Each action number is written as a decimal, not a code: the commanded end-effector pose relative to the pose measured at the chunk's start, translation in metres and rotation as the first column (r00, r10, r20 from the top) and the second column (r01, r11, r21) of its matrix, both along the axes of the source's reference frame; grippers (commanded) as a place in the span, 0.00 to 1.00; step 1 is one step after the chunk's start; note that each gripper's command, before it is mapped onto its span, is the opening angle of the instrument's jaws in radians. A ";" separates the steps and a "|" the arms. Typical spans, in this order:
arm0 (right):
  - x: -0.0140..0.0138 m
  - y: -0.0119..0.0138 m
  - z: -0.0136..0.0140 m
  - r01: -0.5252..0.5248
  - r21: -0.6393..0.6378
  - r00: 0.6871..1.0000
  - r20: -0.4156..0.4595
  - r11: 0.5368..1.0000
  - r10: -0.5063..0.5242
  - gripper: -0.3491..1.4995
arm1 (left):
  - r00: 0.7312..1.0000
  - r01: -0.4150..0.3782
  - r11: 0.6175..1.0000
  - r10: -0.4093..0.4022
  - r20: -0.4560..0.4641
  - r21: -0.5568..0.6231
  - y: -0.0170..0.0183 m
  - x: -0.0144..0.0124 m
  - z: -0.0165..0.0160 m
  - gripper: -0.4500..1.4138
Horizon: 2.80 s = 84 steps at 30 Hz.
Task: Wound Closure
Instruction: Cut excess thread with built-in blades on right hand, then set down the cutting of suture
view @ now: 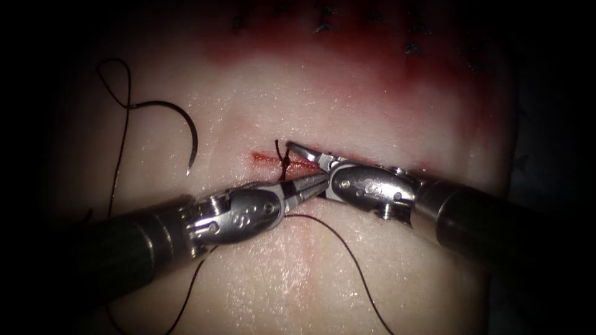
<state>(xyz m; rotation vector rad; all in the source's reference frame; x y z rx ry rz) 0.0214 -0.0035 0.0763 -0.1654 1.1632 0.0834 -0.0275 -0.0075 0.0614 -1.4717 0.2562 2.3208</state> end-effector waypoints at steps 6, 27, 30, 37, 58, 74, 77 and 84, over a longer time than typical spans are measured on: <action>0.0002 -0.0001 0.0002 -0.031 -0.022 0.999 -0.041 0.999 0.030 0.90 | 1.000 0.000 1.000 0.000 0.004 0.003 0.0003 -0.0008 -0.0001 0.05; 0.0006 -0.0006 -0.0009 0.016 -0.061 0.998 -0.065 0.998 -0.020 0.00 | 1.000 -0.004 1.000 0.004 0.005 0.000 0.0001 -0.0012 0.0002 0.05; 0.0006 -0.0003 -0.0010 0.011 -0.069 0.997 -0.073 0.998 -0.016 0.00 | 1.000 -0.004 1.000 0.004 0.005 -0.002 0.0000 -0.0014 0.0001 0.05; 0.0004 0.0004 -0.0017 -0.003 -0.093 0.997 -0.074 0.996 -0.004 0.00 | 1.000 -0.009 1.000 0.009 0.003 0.000 -0.0001 -0.0015 0.0002 0.05; -0.0044 -0.0011 -0.0029 -0.057 -0.047 0.997 -0.052 0.997 0.054 0.99 | 1.000 -0.021 1.000 0.021 0.010 0.001 -0.0025 0.0028 -0.0030 0.05; -0.0108 -0.0018 -0.0037 -0.112 -0.014 0.993 -0.027 0.994 0.112 0.99 | 0.996 0.068 0.998 -0.069 -0.052 -0.008 -0.0038 0.0146 -0.0006 0.05; -0.0108 -0.0018 -0.0037 -0.115 -0.014 0.993 -0.024 0.993 0.114 0.99 | 0.995 0.089 0.996 -0.089 -0.053 0.006 -0.0053 0.0156 0.0012 0.05; -0.0108 -0.0018 -0.0038 -0.124 -0.004 0.992 -0.019 0.992 0.124 0.99 | 0.989 0.142 0.986 -0.137 -0.061 0.090 -0.0068 0.0175 0.0066 0.13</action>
